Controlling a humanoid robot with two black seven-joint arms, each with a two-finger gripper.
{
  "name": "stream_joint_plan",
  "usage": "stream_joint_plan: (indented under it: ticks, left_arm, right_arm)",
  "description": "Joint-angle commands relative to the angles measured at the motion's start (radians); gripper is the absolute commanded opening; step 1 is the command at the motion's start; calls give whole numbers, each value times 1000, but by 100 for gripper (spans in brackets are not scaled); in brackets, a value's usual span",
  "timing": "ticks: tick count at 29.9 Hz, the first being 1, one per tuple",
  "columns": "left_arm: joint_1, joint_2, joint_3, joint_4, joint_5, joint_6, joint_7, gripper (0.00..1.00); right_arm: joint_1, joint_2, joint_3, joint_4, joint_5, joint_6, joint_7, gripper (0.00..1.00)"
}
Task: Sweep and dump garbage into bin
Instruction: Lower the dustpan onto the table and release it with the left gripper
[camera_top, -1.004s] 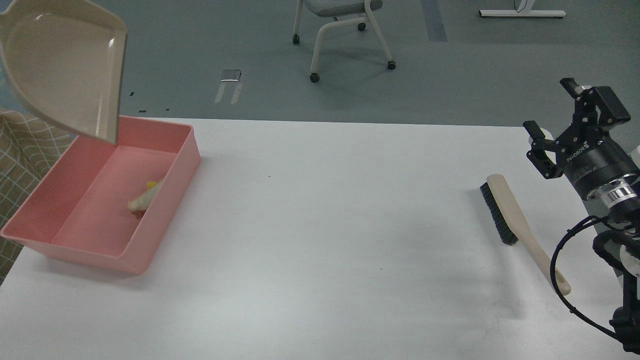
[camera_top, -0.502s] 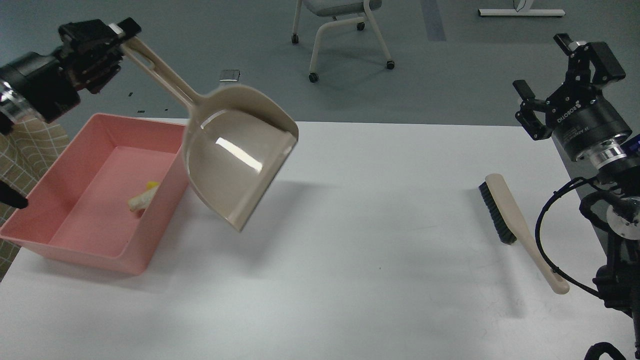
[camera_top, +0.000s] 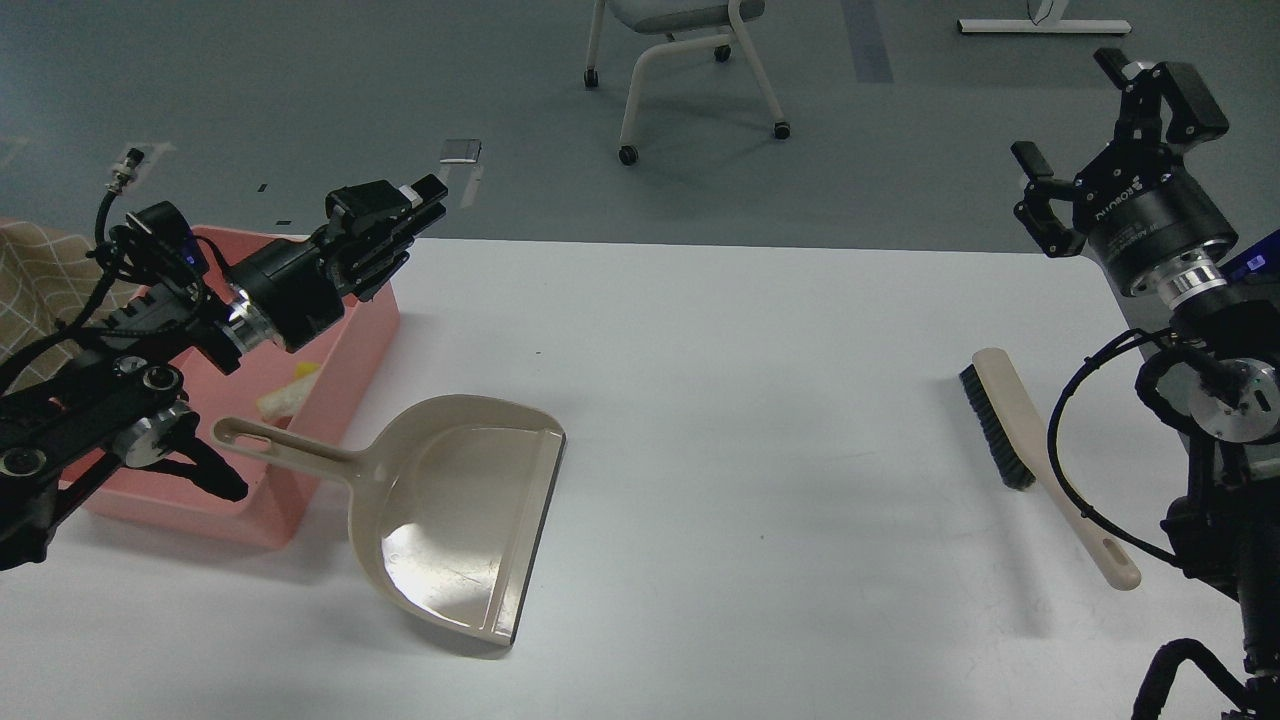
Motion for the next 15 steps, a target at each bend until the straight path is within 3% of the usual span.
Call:
stream_joint_plan:
  ticks: [1,5,9,15]
  left_arm:
    - [-4,12,-7,-11,-66,36,0,30]
    - [-12,21,-20,-13,-137,49,0,33]
    - [-4,75,-87,-15,-218,72,0,63]
    - [-1,81,-109,-2,-339,72,0,77]
  right_arm:
    - [-13,1,-3,25,0,3,-2,99]
    - [-27,-4,-5,34,0,3,-2,99]
    - [-26,-5,-3,20,-2,1,-2,100]
    - [-26,-5,-2,2,0,-6,-2,100]
